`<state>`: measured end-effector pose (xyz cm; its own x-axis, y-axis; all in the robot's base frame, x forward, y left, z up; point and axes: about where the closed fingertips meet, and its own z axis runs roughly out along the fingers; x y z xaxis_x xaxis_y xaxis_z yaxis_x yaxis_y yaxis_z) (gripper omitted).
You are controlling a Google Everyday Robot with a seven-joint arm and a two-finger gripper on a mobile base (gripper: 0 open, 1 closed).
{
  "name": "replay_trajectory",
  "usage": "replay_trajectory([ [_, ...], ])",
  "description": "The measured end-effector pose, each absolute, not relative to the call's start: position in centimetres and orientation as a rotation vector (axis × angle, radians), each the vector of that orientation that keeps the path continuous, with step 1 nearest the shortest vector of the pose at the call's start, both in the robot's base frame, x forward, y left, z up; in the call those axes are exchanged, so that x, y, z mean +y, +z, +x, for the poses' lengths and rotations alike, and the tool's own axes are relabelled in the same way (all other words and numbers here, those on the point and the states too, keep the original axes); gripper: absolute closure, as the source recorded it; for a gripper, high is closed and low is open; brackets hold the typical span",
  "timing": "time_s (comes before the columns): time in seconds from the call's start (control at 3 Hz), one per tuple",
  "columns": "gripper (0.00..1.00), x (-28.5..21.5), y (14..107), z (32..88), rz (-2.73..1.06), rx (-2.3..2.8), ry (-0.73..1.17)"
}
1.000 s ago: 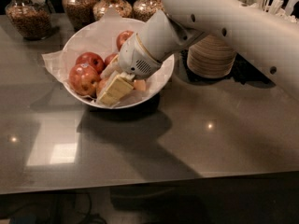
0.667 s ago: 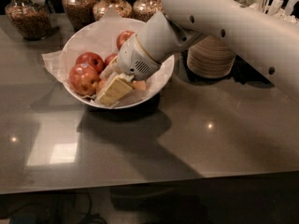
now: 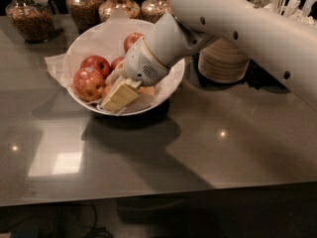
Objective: Pick apple from white bowl
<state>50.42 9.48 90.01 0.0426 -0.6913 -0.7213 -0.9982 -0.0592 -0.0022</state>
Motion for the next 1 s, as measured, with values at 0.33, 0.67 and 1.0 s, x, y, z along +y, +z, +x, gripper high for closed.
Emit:
replay_trajectory([
  [0.33,1.0,9.4,90.8,50.5,-1.8,1.673,0.786],
  [0.67,1.0,8.8,93.8,50.7,-1.792,1.604,0.784],
  [1.0,1.0,7.7,97.7,50.9,-1.777,1.541,0.746],
])
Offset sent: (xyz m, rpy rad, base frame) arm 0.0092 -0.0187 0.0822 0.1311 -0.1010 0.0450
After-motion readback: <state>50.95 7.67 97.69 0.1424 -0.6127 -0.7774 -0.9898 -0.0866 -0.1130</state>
